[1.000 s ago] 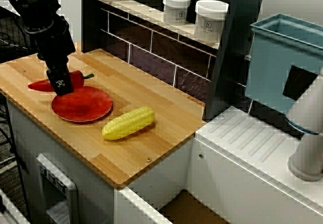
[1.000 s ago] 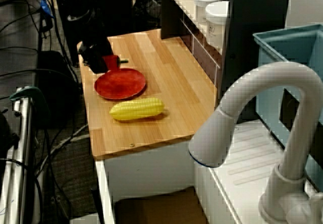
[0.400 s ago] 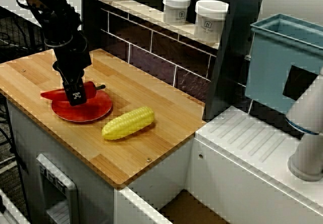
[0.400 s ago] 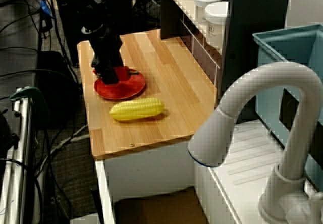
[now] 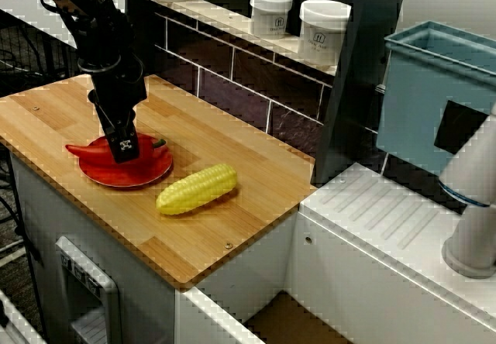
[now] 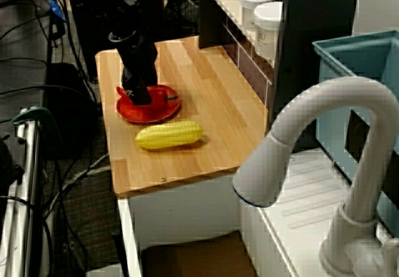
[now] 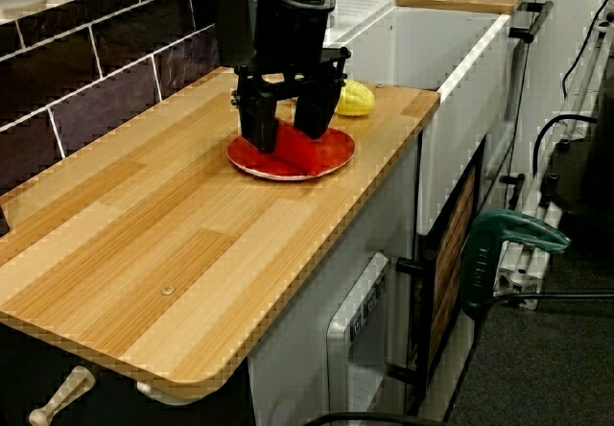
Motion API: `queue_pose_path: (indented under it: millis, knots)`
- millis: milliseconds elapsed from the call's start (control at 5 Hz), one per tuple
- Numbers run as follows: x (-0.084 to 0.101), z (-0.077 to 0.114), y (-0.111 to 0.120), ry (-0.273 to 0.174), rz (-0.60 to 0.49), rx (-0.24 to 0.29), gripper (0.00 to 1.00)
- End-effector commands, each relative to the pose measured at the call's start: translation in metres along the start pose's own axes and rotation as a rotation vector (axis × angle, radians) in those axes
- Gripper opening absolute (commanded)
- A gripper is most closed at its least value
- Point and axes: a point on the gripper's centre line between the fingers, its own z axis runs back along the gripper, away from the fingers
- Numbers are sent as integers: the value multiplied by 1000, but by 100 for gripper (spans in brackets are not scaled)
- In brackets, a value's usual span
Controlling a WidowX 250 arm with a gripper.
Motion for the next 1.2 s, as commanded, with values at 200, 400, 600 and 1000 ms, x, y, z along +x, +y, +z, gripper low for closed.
queue_pose_path:
  millis: [200,400,600,1000]
  knots:
    - [-1,30,18,-10,73,-51,100]
    - [-2,39,17,-25,110,-58,100]
    - [-4,41,12,-29,129,-71,100]
    - [1,59,0,-20,91,-231,100]
